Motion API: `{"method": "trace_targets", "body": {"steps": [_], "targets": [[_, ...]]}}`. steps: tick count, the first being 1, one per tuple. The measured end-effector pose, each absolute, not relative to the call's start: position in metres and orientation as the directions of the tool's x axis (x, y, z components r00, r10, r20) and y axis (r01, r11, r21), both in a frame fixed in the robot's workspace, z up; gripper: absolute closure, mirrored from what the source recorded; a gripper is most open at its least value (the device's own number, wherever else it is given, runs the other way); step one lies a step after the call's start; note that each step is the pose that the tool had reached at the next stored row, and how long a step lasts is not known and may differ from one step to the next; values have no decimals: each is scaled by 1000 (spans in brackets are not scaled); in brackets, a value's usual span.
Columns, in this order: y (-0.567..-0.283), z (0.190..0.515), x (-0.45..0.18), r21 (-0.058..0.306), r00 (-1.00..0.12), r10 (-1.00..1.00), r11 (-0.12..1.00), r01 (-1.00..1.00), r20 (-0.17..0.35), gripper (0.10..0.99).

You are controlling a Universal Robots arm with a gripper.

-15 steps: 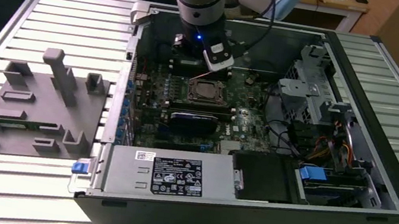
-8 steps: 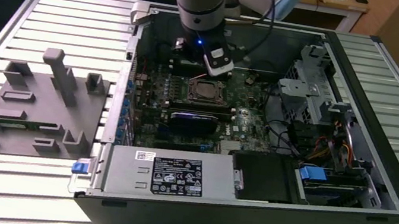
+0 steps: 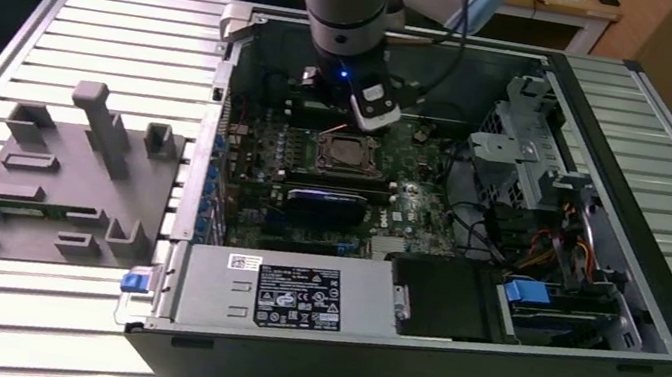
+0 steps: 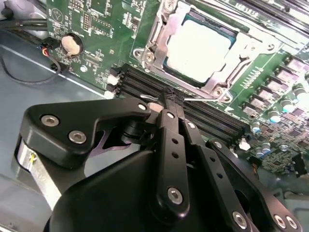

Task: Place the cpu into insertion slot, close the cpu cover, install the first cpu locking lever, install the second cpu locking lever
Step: 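Install the first cpu locking lever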

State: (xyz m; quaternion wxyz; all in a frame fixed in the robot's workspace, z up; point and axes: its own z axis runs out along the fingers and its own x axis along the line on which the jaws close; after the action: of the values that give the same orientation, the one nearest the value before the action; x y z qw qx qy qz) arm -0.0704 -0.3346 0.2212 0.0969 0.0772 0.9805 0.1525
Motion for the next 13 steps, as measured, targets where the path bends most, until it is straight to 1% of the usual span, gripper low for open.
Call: {"method": "trace_targets", "body": {"steps": [7, 13], "targets": [[-335, 221, -68, 314, -969, 181, 942, 122, -167, 984], [-335, 217, -72, 319, -962, 181, 942, 109, -207, 984]]}}
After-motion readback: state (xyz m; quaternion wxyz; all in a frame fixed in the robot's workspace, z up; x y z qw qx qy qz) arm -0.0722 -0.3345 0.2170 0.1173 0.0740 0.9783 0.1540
